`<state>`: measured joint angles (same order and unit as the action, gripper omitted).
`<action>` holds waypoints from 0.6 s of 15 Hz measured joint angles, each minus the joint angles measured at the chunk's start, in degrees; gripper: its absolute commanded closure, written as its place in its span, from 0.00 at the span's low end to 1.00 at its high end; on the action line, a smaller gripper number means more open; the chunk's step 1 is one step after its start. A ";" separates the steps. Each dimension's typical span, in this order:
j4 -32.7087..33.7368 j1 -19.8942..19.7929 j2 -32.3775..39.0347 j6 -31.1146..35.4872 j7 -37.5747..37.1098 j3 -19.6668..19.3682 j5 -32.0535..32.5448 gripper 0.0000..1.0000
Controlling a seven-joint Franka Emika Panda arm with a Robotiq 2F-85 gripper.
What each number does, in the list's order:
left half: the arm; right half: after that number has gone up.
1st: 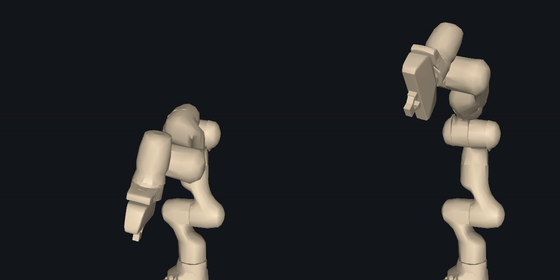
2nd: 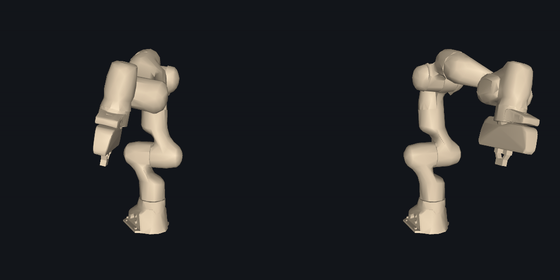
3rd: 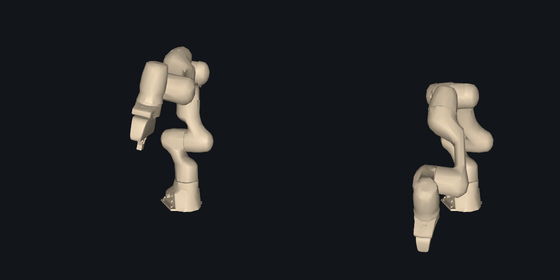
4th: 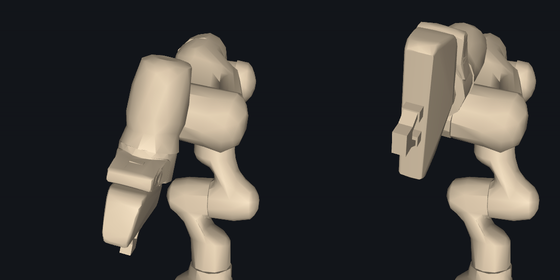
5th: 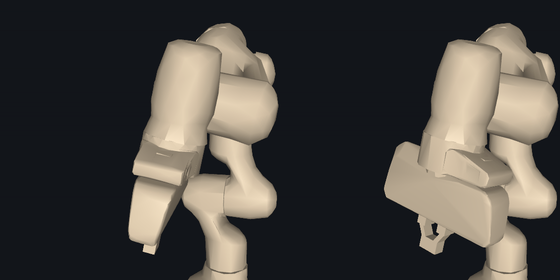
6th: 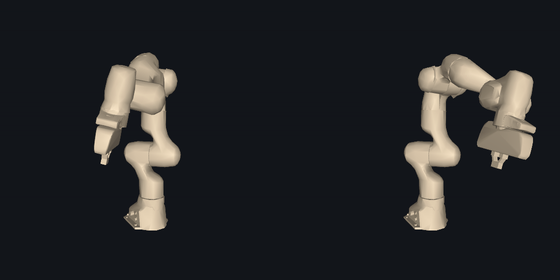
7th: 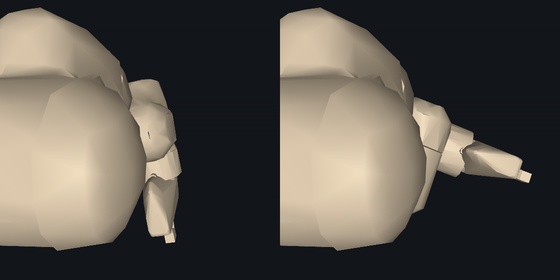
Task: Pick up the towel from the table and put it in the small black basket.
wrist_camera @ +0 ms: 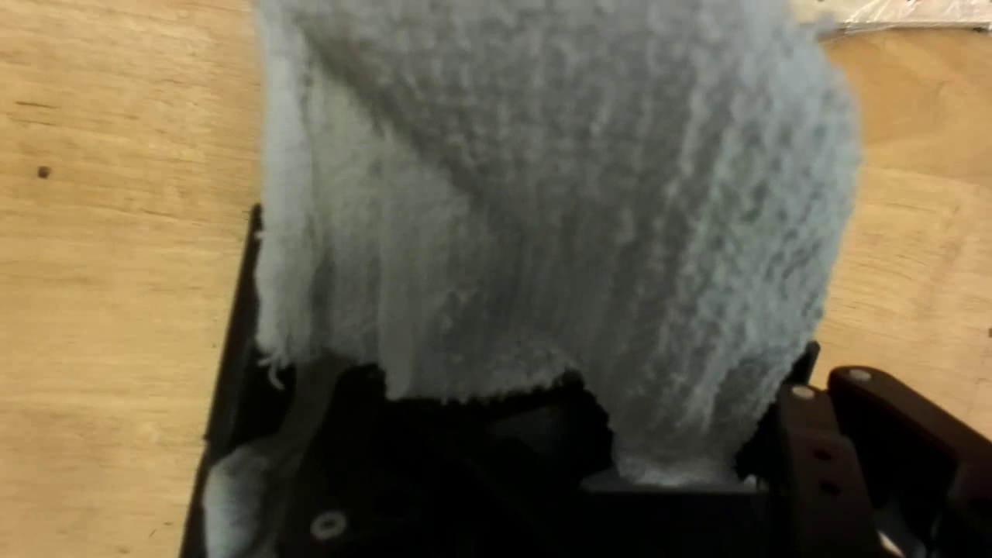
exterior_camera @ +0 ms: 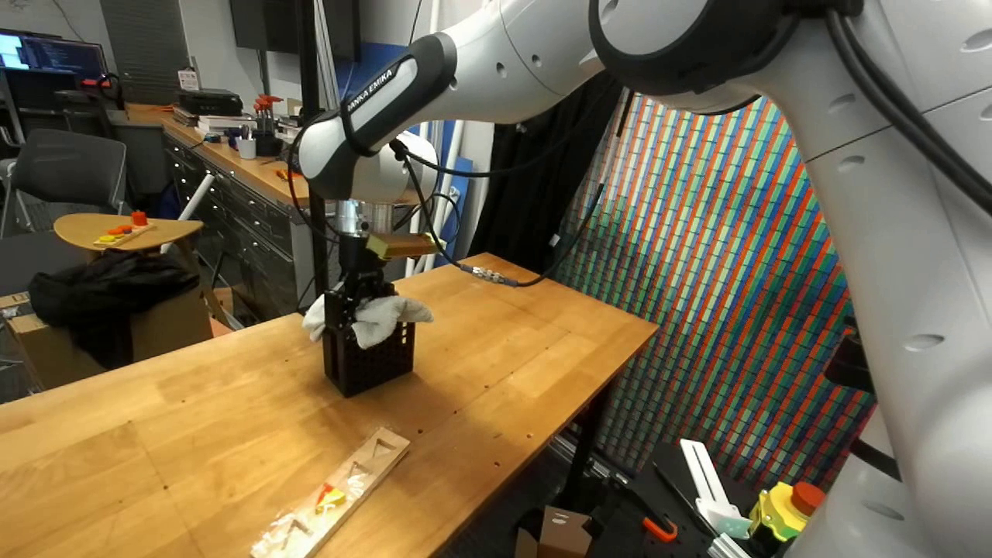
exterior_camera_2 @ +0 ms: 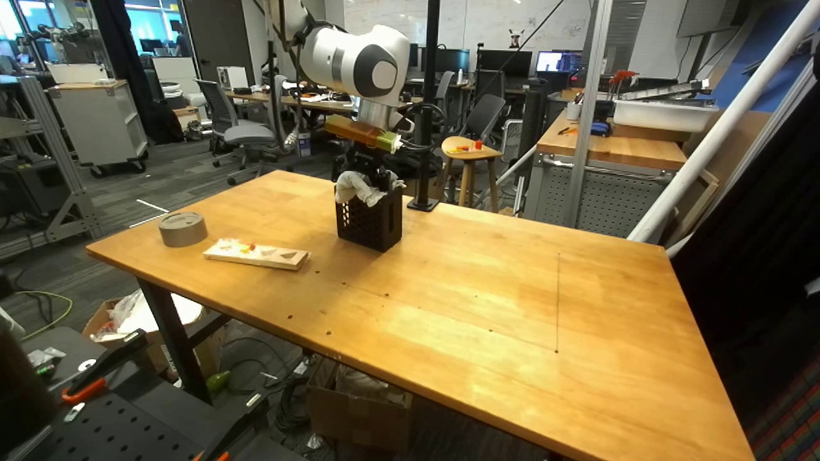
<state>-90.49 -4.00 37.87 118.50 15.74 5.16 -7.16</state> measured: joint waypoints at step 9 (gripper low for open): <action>0.44 0.73 -1.09 -0.01 0.91 0.01 2.29 0.15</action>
<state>-90.04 -3.28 36.78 118.50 16.65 5.17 -4.87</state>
